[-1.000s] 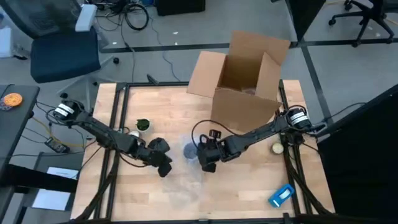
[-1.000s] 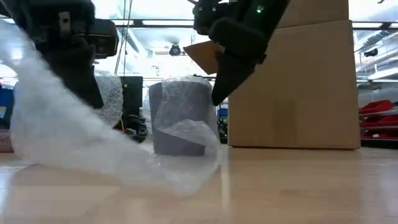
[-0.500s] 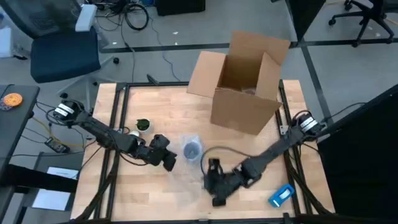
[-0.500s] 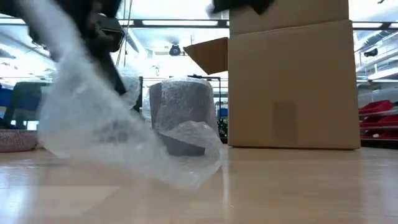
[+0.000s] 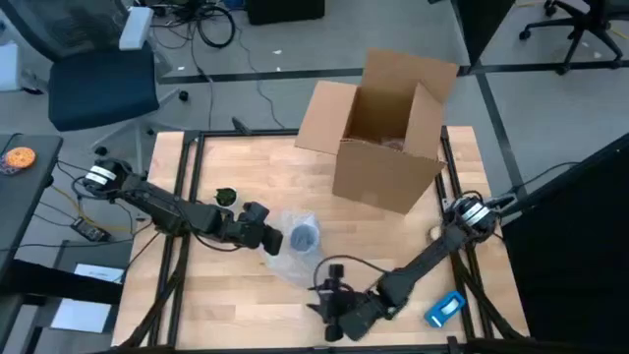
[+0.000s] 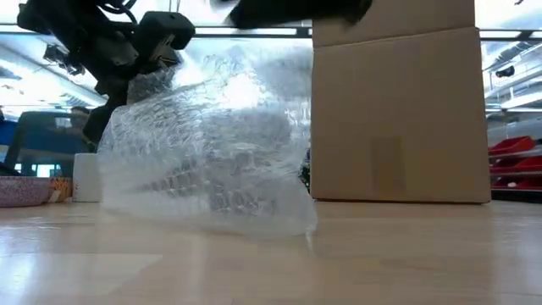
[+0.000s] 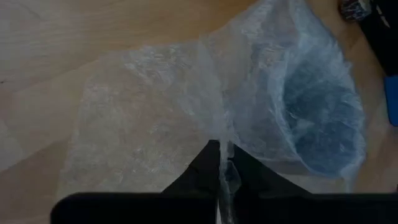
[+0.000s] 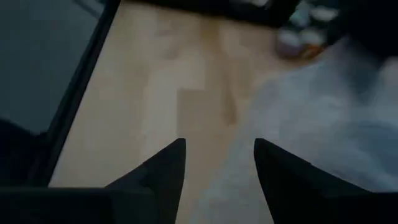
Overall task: Wrap mug
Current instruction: Wrap the purple mug with the bubble wrap
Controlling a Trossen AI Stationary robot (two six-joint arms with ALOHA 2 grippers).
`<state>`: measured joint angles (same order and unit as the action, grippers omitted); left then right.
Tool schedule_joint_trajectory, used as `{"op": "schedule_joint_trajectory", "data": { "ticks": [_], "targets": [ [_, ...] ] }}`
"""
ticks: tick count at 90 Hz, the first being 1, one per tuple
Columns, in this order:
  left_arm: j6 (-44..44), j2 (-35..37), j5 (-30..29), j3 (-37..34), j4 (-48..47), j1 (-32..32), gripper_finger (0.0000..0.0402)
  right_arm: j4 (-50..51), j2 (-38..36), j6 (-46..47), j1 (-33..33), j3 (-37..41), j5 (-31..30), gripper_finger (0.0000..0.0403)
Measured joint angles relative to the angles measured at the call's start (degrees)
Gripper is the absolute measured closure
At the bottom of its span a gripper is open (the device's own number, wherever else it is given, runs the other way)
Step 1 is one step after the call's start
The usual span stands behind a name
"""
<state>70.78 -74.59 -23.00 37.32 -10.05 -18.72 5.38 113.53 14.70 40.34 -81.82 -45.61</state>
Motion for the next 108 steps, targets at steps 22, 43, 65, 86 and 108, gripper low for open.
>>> {"op": "schedule_joint_trajectory", "data": {
  "ticks": [22, 43, 65, 86, 108],
  "targets": [
    [0.0, 0.0, 0.1, 0.0, 0.5, -0.6, 0.0402, 16.5, -6.7, 18.3, 2.0, -0.1, -7.5, 0.0236],
    [-1.6, 0.0, -0.8, 0.0, 1.8, -0.6, 0.0402, 10.6, -4.0, 27.7, -2.5, -0.1, 3.7, 0.0236],
    [-1.7, 0.0, -0.8, 0.0, 2.1, -1.0, 0.0402, 11.9, -3.9, 28.9, -4.5, 0.0, 3.7, 0.0241],
    [-1.7, 0.0, -0.8, 0.0, 1.9, -2.4, 0.0402, 20.6, -6.0, 33.7, -3.6, 0.0, 2.4, 0.0249],
    [-2.1, 0.0, -1.4, 0.0, 2.8, -2.4, 0.0402, 18.7, -4.9, 35.2, -3.7, -0.1, 8.1, 0.0245]
  ]
}}
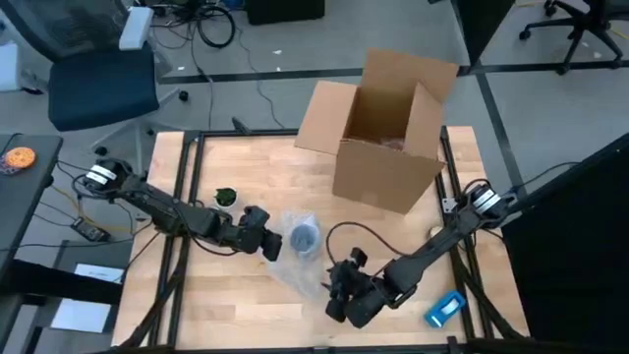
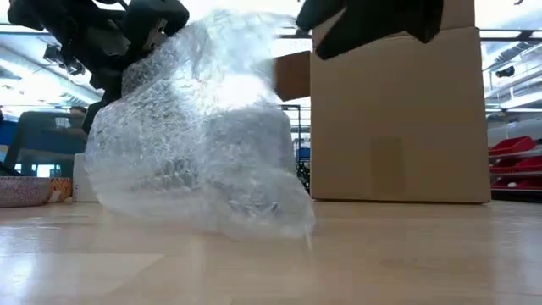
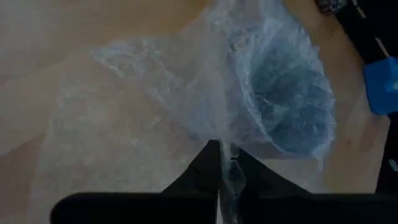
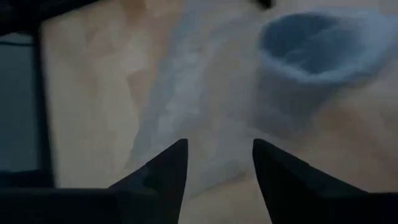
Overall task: Wrap mug
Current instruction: Wrap the purple mug with the bubble wrap
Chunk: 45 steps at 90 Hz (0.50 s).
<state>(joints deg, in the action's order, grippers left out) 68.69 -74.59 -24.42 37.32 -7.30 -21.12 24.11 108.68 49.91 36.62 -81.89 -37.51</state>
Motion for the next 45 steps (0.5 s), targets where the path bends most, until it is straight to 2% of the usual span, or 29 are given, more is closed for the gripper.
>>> {"op": "schedule_joint_trajectory", "data": {
  "ticks": [9, 19, 34, 45],
  "targets": [
    [-0.9, 0.0, -0.1, 0.0, 0.3, 0.0, 0.0402, -3.1, 0.5, -2.5, -0.3, 0.0, 4.6, 0.0245],
    [-0.9, 0.0, -0.1, 0.0, 0.3, 0.0, 0.0402, -5.0, 0.5, -3.0, -0.3, 0.0, 7.0, 0.0244],
    [-0.9, 0.0, -0.4, 0.0, 0.2, 0.0, 0.0402, -6.6, 0.4, -2.2, -0.5, 0.0, 7.0, 0.0241],
    [-0.9, 0.0, -0.7, 0.0, 0.2, 0.0, 0.0402, -9.2, 0.4, -3.9, -0.8, 0.0, 4.7, 0.0241]
  ]
}}
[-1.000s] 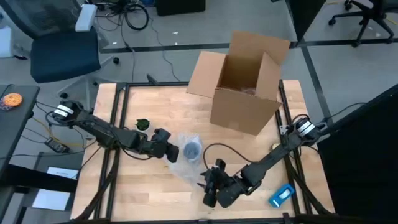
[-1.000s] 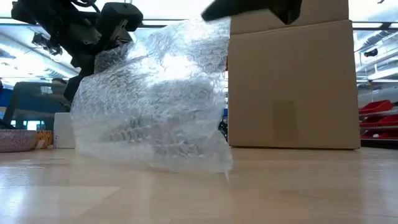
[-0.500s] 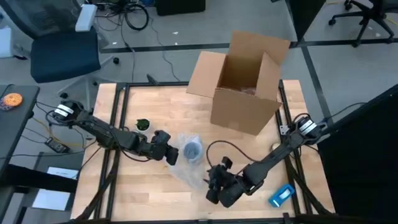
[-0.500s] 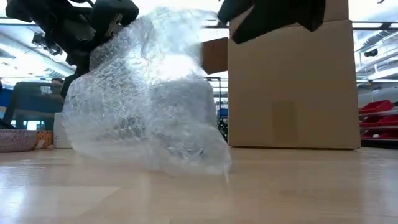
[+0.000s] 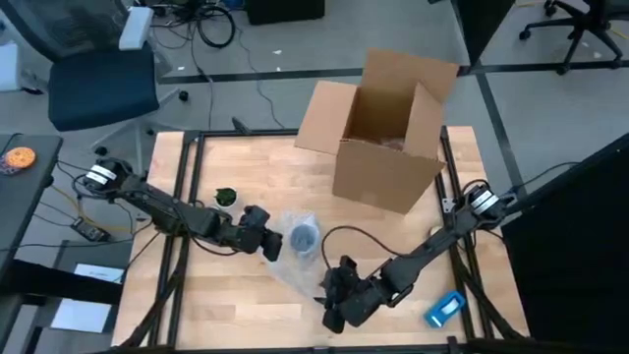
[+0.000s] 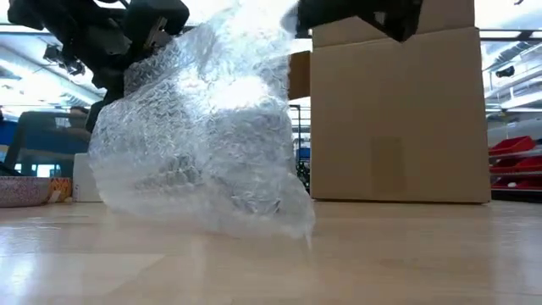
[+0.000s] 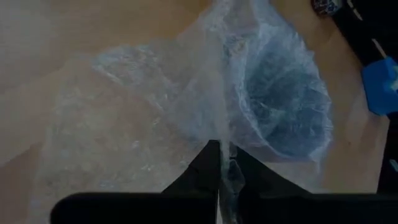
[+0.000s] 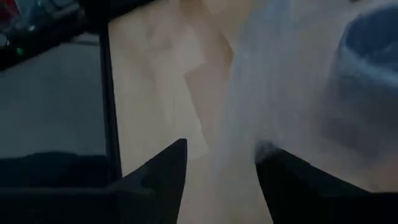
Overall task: Wrap mug
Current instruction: Wrap the purple mug with the bubble wrap
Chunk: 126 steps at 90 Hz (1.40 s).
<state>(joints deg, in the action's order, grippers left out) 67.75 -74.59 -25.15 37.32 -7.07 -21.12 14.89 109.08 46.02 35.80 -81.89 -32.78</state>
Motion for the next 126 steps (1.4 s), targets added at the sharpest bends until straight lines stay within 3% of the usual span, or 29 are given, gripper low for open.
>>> {"op": "schedule_joint_trajectory", "data": {
  "ticks": [11, 24, 45, 60, 79, 100, 114, 126],
  "targets": [
    [0.0, 0.0, -0.4, 0.0, 0.0, 0.0, 0.0402, -0.1, 0.1, -0.5, -0.3, 0.0, -4.7, 0.0245],
    [-0.2, 0.0, -0.4, 0.0, 0.0, 0.0, 0.0402, 0.3, 0.4, -0.6, -1.8, 0.0, -4.4, 0.0270],
    [-6.4, 0.0, 1.0, 0.0, 2.0, 0.0, 0.0402, 1.2, 0.4, -6.2, -3.2, 0.0, -4.4, 0.0392],
    [-11.9, 0.1, 5.7, 0.3, 5.9, 0.0, 0.0402, 4.8, -0.1, -7.9, -4.8, 0.0, -5.3, 0.0401],
    [-29.1, 1.3, 9.8, 5.9, 5.4, 0.0, 0.0402, 6.6, -4.3, -16.1, -7.9, 0.1, -9.2, 0.0403],
    [-40.9, 3.4, 4.3, 11.5, -0.7, 0.0, 0.0402, 7.4, -5.3, -25.0, -12.8, 0.0, -7.3, 0.0403],
    [-44.1, 3.8, -2.4, 14.3, -9.4, -0.1, 0.0402, 7.6, -5.3, -29.4, -15.4, 0.0, -5.5, 0.0403],
    [-45.1, 3.8, -2.9, 14.6, -10.2, -0.2, 0.0402, 7.2, -5.2, -32.9, -17.9, 0.0, -3.2, 0.0403]
  ]
}}
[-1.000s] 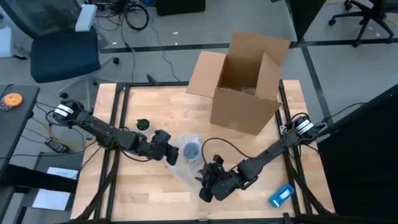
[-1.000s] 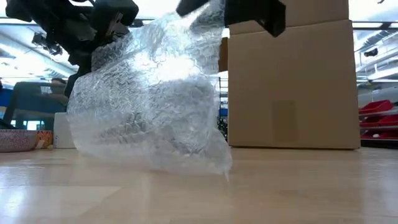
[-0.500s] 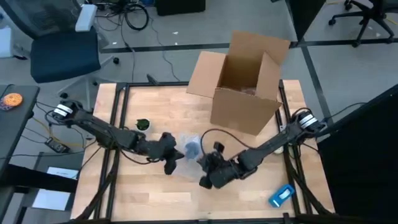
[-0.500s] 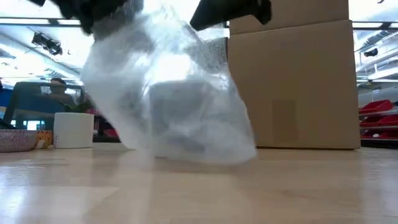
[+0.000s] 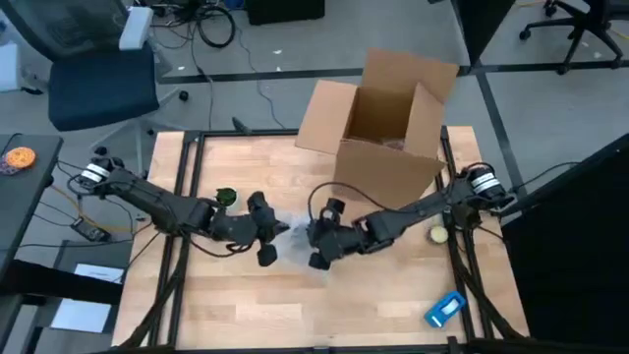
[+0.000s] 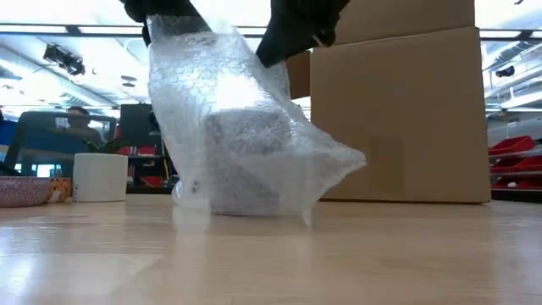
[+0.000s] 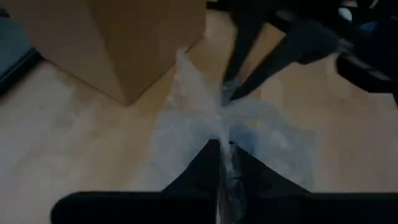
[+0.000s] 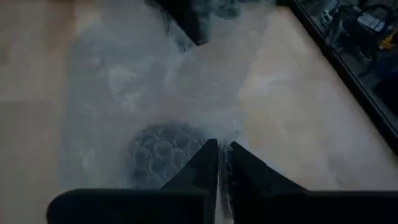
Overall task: Wrap mug
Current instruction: Wrap the purple mug with the bubble wrap
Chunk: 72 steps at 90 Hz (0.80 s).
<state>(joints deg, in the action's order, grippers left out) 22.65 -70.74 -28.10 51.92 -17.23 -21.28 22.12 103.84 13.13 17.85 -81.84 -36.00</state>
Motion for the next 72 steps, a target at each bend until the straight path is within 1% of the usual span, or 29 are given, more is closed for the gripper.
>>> {"op": "schedule_joint_trajectory", "data": {
  "ticks": [10, 17, 21, 26, 32, 40, 56, 72],
  "targets": [
    [0.2, 0.0, -0.1, 0.0, -1.2, 0.0, 0.0402, 0.0, 0.0, -3.1, -1.9, 0.0, -0.2, 0.0403],
    [1.1, 0.0, 2.4, 0.4, -3.2, -0.2, 0.0402, -0.3, 0.1, -6.4, -3.0, 0.0, -0.2, 0.0403],
    [2.3, 0.0, 4.6, 1.4, -6.2, -0.2, 0.0402, -0.6, 0.1, -8.8, -3.5, 0.0, 0.1, 0.0403],
    [4.2, 0.0, 6.2, 3.4, -10.9, -0.2, 0.0402, -1.3, 0.1, -11.7, -4.0, 0.0, 2.1, 0.0403],
    [6.3, 0.0, 6.5, 6.5, -16.3, -0.2, 0.0402, -1.9, 0.1, -14.4, -4.4, 0.0, 4.8, 0.0403],
    [8.0, 0.0, 6.4, 10.3, -21.1, -0.2, 0.0402, -2.9, 0.1, -16.0, -4.8, 0.0, 5.8, 0.0403],
    [8.8, 0.0, 6.4, 14.9, -25.1, -0.1, 0.0402, -4.2, 0.1, -18.8, -5.1, 0.0, 5.9, 0.0403],
    [9.4, -0.3, 7.2, 15.2, -25.3, -0.1, 0.0402, -5.0, 0.1, -19.9, -5.1, 0.0, 5.2, 0.0403]
  ]
}}
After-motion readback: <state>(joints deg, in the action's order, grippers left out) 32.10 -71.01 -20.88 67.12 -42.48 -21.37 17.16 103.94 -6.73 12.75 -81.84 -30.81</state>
